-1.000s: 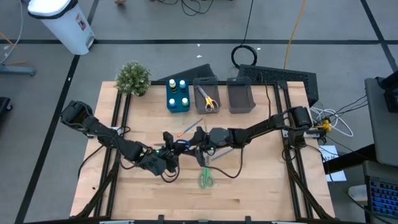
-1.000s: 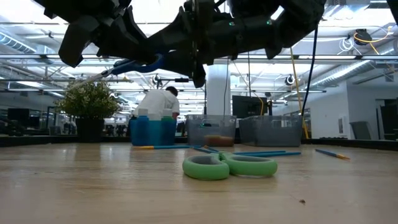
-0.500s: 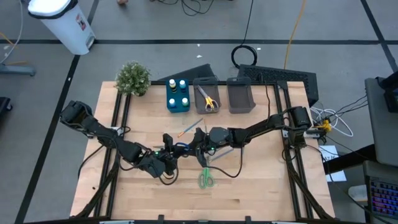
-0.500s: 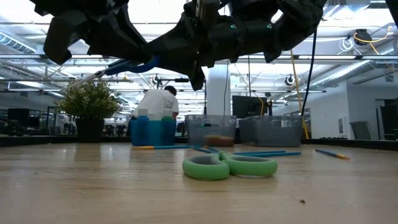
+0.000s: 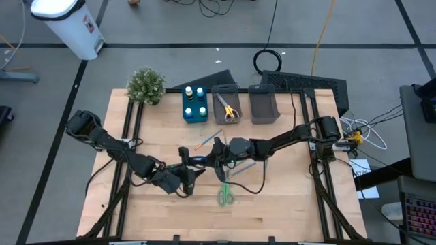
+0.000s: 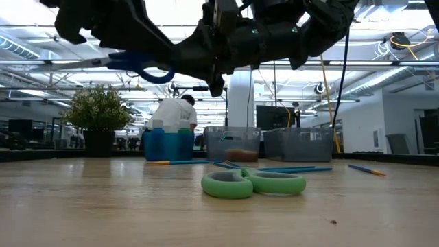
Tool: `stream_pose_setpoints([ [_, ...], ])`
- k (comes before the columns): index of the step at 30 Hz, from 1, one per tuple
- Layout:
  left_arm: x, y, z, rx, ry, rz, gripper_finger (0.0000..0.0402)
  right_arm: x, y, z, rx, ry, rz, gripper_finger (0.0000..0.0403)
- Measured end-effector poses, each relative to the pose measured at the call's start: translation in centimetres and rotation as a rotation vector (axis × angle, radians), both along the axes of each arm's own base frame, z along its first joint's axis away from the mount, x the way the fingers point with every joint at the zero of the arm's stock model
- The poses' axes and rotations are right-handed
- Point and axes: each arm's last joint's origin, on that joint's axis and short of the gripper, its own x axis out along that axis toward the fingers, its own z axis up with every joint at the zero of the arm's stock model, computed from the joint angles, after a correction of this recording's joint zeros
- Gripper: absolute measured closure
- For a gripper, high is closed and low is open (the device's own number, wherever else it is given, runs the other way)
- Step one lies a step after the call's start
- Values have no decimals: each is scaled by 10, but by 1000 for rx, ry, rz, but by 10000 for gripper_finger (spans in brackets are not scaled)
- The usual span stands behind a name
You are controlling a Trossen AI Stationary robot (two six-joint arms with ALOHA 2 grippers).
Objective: Pick & Place Paint Supplies
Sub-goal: Put the blue scissors into the left black bin
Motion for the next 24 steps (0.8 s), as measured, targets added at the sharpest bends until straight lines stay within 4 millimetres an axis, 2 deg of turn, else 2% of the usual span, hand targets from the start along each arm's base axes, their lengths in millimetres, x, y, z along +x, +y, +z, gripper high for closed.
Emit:
stream_pose_setpoints([
  [6,1,-11,9,-78,-112,-20,221,0,1,2,-4,-14,15,384],
  [15,-7,-38,27,-148,-286,-126,220,0,1,3,-20,-12,12,384],
  [21,-20,-60,49,-294,-477,-200,220,0,1,2,-25,-6,15,384],
  [24,-33,-69,64,-372,-526,-328,220,0,1,2,-25,-6,15,384],
])
